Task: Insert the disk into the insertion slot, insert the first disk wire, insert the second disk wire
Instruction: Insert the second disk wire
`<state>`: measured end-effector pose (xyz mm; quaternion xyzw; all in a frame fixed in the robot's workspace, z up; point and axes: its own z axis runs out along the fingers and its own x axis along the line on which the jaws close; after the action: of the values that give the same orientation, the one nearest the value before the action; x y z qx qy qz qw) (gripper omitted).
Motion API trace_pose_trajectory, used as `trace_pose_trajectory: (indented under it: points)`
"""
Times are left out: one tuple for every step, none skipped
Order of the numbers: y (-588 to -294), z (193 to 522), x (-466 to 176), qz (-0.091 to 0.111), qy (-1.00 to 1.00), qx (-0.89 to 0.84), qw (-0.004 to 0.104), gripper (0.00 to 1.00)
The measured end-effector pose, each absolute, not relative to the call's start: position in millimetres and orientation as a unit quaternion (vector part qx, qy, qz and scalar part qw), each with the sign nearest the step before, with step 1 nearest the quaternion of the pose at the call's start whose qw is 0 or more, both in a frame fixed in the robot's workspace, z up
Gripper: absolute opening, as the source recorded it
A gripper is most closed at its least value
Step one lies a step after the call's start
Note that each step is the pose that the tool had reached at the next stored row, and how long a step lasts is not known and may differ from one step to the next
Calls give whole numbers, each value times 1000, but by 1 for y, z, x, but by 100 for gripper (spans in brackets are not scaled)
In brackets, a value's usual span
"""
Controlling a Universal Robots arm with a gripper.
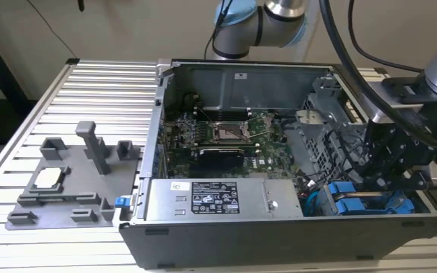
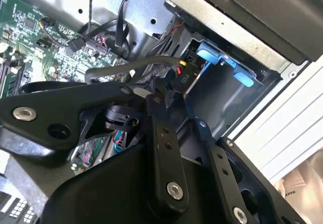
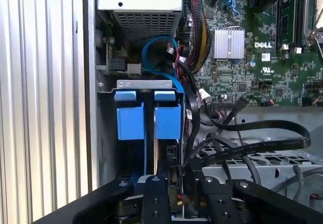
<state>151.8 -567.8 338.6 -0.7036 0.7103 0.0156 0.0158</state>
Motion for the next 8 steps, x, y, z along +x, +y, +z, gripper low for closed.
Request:
trace_pose_trajectory:
  points:
    - [-568, 340, 152, 16, 710, -704, 16, 30]
    - [-568, 342, 152, 16, 710, -703, 15, 30]
    - [-568, 345, 152, 16, 710, -703, 15, 30]
    - [-568, 347, 152, 17, 710, -703, 15, 30]
    - [-568, 350, 152, 17, 710, -703, 14, 30]
    - [-568, 354, 152, 17, 710, -703, 14, 30]
    - [-568, 357, 152, 17, 710, -703, 14, 30]
    - [-568, 360, 152, 18, 710, -703, 14, 30]
